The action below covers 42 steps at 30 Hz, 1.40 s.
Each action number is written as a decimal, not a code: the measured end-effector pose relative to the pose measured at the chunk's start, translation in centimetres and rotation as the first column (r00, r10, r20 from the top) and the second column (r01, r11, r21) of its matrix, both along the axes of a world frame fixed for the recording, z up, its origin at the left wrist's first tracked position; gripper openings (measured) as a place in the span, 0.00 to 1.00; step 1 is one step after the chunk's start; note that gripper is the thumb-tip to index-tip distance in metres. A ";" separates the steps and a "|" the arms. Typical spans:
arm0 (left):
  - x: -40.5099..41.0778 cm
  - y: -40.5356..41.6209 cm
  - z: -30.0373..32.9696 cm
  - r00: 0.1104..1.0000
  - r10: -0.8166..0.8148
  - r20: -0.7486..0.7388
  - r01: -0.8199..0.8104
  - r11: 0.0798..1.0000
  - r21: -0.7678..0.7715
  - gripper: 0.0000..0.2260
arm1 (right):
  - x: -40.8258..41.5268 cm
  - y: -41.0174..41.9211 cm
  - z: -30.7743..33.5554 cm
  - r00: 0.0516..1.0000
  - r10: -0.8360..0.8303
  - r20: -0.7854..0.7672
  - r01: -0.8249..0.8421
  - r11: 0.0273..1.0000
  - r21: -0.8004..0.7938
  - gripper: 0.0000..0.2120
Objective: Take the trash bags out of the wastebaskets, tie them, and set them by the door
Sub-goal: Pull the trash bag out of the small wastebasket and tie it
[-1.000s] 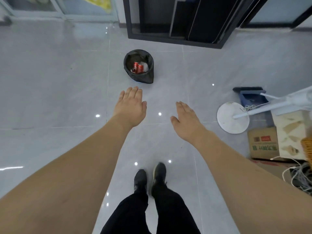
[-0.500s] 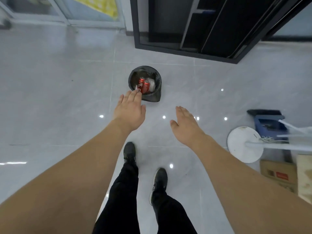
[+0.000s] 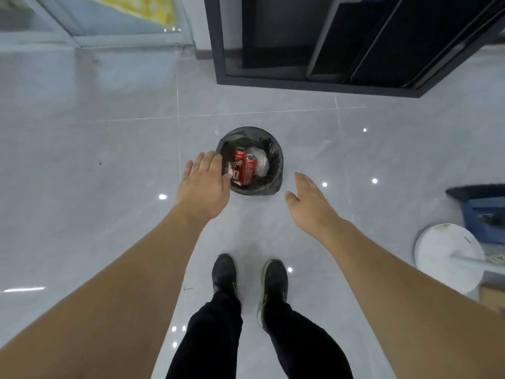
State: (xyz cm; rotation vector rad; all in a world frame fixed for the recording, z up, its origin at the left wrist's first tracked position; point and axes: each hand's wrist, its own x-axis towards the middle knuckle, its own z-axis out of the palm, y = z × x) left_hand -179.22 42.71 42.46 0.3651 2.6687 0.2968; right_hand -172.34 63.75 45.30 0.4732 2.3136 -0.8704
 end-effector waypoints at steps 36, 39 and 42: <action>-10.9 -1.9 -39.0 0.199 0.486 0.851 -0.979 0.059 0.195 0.17 | -5.8 2.5 -45.4 0.313 -0.763 0.566 0.843 -0.052 -0.535 0.16; -10.8 -2.3 -38.3 0.205 0.524 0.827 -0.978 0.086 0.188 0.13 | -5.4 2.6 -45.0 0.360 -0.788 0.500 0.840 0.040 -0.541 0.14; -11.0 -2.9 -37.6 0.207 0.527 0.824 -0.978 0.084 0.191 0.12 | -4.6 2.9 -44.6 0.368 -0.778 0.508 0.827 0.025 -0.561 0.17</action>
